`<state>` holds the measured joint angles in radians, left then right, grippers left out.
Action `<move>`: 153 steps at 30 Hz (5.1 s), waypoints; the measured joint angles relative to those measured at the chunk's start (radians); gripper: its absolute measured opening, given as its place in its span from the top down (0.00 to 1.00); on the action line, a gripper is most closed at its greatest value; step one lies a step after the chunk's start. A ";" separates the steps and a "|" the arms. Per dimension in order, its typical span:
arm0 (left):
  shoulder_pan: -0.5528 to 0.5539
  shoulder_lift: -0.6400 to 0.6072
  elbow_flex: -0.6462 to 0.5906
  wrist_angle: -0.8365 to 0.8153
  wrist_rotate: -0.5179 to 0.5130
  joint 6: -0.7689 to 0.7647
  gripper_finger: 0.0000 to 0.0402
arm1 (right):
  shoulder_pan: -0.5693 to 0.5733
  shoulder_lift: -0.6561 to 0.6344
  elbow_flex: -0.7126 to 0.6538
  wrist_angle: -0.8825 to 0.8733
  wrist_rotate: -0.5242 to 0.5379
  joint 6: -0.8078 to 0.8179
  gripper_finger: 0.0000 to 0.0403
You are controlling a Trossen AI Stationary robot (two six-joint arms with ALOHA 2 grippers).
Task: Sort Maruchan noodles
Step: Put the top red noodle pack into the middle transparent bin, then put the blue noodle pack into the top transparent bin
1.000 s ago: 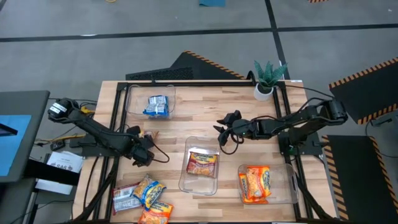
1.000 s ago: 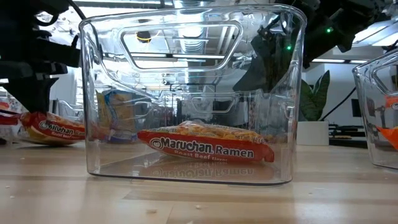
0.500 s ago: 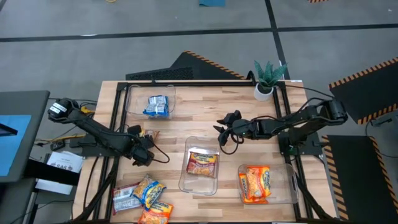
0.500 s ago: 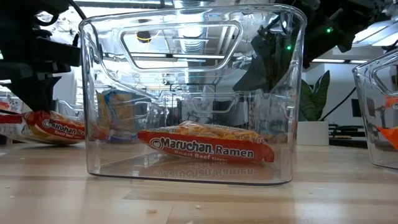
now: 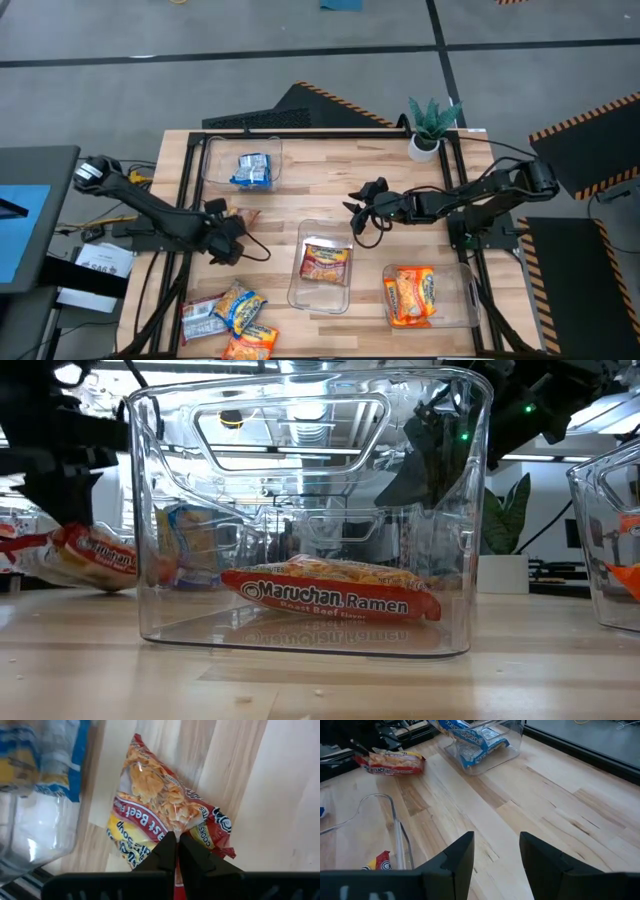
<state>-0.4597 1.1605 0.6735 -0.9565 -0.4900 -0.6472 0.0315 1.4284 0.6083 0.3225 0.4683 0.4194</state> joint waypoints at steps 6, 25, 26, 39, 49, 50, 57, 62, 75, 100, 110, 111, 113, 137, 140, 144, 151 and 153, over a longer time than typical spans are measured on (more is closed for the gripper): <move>-0.050 -0.108 0.000 0.002 -0.088 -0.002 1.00 | 0.000 0.000 0.000 0.000 0.000 0.000 0.55; -0.184 -0.280 0.000 0.178 -0.431 0.124 1.00 | 0.000 0.000 0.000 -0.001 0.000 0.025 0.55; -0.184 -0.280 0.000 0.180 -0.440 0.124 1.00 | 0.000 0.000 0.000 -0.001 0.000 0.025 0.55; -0.183 -0.280 0.000 0.195 -0.490 0.131 1.00 | 0.000 0.000 0.000 -0.001 0.000 0.025 0.55; -0.183 -0.280 0.000 0.215 -0.516 0.139 1.00 | 0.000 0.000 0.000 -0.001 0.000 0.025 0.55; -0.183 -0.280 0.000 0.216 -0.517 0.139 1.00 | 0.000 0.000 0.000 -0.001 0.000 0.025 0.55; -0.183 -0.280 0.000 0.215 -0.517 0.139 1.00 | 0.000 0.000 0.000 -0.001 0.000 0.025 0.55; -0.183 -0.280 0.000 0.215 -0.517 0.139 1.00 | 0.000 0.000 0.000 -0.001 0.000 0.025 0.55; -0.183 -0.280 0.000 0.214 -0.519 0.139 1.00 | 0.000 0.000 0.000 -0.001 0.000 0.025 0.55; -0.165 -0.274 -0.152 1.337 -0.217 0.942 1.00 | 0.000 0.000 0.000 0.000 0.000 0.026 0.55; -0.088 -0.273 -0.223 1.553 0.226 0.912 1.00 | 0.000 0.000 0.000 0.000 0.000 0.026 0.55; -0.079 -0.265 -0.223 1.561 0.240 0.905 1.00 | 0.000 0.000 0.000 0.001 0.000 0.026 0.55; -0.061 -0.231 -0.223 1.595 0.262 0.899 1.00 | 0.000 0.000 0.000 0.001 0.000 0.026 0.55; 0.163 0.364 -0.196 2.143 0.466 0.724 0.97 | 0.001 0.000 0.000 0.000 0.000 0.027 0.55; 0.162 0.371 -0.180 2.141 0.503 0.713 0.91 | 0.001 0.000 0.000 -0.002 0.000 0.027 0.55; 0.151 0.369 -0.179 2.137 0.502 0.713 0.77 | 0.001 0.000 0.000 -0.006 0.000 0.027 0.55; 0.152 0.135 -0.191 1.860 0.484 0.706 0.55 | 0.009 0.000 0.000 -0.008 0.000 0.027 0.55; 0.152 0.008 -0.191 1.701 0.481 0.701 0.51 | 0.016 0.000 0.000 -0.008 0.000 0.027 0.55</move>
<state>-0.3080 1.1687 0.4824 0.7445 -0.0089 0.0540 0.0475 1.4281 0.6086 0.3143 0.4686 0.4465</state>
